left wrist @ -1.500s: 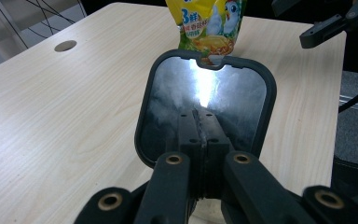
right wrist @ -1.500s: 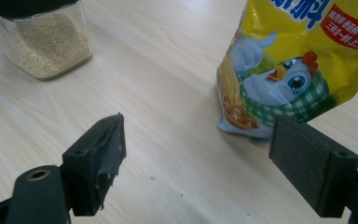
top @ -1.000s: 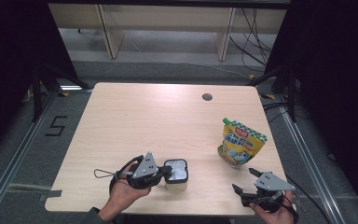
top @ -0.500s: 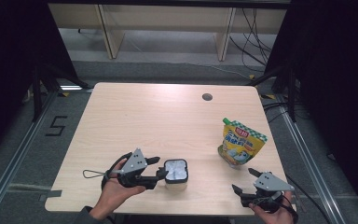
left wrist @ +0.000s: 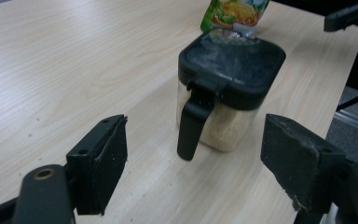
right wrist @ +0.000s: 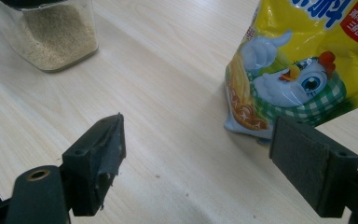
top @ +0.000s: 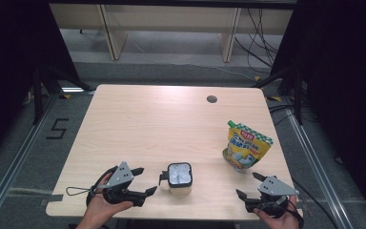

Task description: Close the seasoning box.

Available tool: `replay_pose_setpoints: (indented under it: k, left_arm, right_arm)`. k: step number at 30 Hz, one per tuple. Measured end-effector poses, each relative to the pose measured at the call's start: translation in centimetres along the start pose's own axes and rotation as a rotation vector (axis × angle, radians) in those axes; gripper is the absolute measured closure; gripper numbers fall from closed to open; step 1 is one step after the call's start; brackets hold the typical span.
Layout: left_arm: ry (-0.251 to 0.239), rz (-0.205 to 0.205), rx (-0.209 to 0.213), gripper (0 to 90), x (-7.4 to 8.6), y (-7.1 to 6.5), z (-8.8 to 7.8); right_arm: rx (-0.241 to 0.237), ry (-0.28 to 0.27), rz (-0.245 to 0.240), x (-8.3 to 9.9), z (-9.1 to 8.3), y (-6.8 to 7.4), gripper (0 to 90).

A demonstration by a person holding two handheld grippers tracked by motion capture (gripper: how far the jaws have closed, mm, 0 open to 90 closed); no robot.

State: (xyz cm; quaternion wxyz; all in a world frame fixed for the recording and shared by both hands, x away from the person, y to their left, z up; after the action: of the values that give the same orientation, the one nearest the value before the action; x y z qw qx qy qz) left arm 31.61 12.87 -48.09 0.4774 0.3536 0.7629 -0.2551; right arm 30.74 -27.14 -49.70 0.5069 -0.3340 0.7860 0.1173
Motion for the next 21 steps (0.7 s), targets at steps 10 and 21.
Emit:
replay_pose_setpoints:
  k: [10,21]
  left_arm:
    - [0.081,0.021,-0.002,21.5,2.8,-1.1,-0.4]
    - [0.122,0.058,0.013,18.9,4.3,-1.9,-0.9]
  right_arm:
    - [0.000,0.003,-0.011,0.0,0.1,0.1,19.5]
    - [-0.034,0.016,-0.018,0.1,0.3,0.5,18.1]
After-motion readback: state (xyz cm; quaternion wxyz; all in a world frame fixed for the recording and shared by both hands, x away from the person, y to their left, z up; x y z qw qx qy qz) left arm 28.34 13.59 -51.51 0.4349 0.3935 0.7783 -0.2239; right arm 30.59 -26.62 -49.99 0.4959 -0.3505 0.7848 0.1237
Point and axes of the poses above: each handheld gripper's, and its own axes: z roughly forward along the jaws, x roughly out of its underside, y roughly to its left, the point moved 4 cm from there along z, roughly forward along the jaws, and after that the axes turned 6 degrees about -y, right-handed, at the moved point
